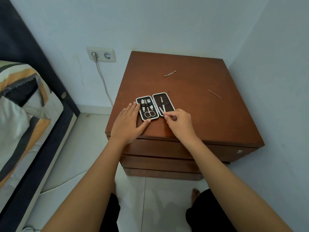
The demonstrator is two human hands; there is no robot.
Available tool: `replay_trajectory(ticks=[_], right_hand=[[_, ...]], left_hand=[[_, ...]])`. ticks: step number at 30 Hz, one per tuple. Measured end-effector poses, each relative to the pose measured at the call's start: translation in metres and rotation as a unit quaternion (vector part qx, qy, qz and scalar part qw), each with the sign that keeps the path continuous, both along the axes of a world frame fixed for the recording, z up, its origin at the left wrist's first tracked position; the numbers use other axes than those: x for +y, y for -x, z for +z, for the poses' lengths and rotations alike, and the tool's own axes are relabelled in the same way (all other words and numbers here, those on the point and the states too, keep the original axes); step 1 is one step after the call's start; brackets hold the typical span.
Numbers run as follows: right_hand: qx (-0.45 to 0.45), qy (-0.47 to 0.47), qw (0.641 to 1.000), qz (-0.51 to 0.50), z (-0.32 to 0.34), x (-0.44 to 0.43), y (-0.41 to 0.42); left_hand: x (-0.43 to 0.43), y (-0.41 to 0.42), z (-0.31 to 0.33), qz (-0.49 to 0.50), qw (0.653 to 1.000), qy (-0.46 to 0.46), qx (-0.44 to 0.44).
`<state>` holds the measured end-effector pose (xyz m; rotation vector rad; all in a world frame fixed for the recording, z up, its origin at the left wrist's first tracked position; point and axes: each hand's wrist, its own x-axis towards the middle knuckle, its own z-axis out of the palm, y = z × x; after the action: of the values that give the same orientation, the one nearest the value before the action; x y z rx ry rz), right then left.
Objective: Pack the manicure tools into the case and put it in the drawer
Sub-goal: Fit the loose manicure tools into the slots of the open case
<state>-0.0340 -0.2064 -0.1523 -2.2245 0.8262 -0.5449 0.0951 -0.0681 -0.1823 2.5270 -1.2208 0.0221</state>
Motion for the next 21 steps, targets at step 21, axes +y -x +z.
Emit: replay_trajectory(ticks=[21], right_hand=[[0.024, 0.223, 0.972, 0.072, -0.013, 0.008, 0.005]], left_hand=[[-0.001, -0.001, 0.001, -0.003, 1.000, -0.009, 0.013]])
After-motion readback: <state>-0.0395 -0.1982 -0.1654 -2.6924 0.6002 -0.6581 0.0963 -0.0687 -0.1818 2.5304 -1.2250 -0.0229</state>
